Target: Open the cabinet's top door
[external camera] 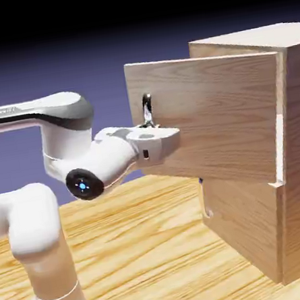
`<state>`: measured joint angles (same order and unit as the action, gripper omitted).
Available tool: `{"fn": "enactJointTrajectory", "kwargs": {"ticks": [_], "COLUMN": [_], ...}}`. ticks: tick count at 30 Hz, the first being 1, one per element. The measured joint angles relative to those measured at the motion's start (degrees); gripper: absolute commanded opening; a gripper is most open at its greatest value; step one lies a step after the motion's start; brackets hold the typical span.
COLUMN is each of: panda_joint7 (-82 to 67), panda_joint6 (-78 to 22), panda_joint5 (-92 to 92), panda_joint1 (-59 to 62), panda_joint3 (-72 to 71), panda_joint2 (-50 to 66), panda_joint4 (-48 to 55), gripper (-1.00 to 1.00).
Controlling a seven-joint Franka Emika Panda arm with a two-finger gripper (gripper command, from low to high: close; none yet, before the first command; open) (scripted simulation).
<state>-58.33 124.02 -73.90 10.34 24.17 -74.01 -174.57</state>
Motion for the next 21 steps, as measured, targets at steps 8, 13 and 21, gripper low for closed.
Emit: {"fn": "enactJointTrajectory", "kwargs": {"ticks": [8, 13, 21], "panda_joint7": [-0.1, -1.4, -2.8], "panda_joint6": [-17.3, -28.4, -44.2], "panda_joint5": [17.9, 26.8, 36.2], "panda_joint1": [0.3, -5.2, -20.4], "panda_joint3": [16.6, 27.0, 42.4], "panda_joint2": [7.3, 13.8, 21.3], "panda_joint4": [8.1, 16.9, 33.4], "gripper": [-1.0, -1.0, -1.0]}}
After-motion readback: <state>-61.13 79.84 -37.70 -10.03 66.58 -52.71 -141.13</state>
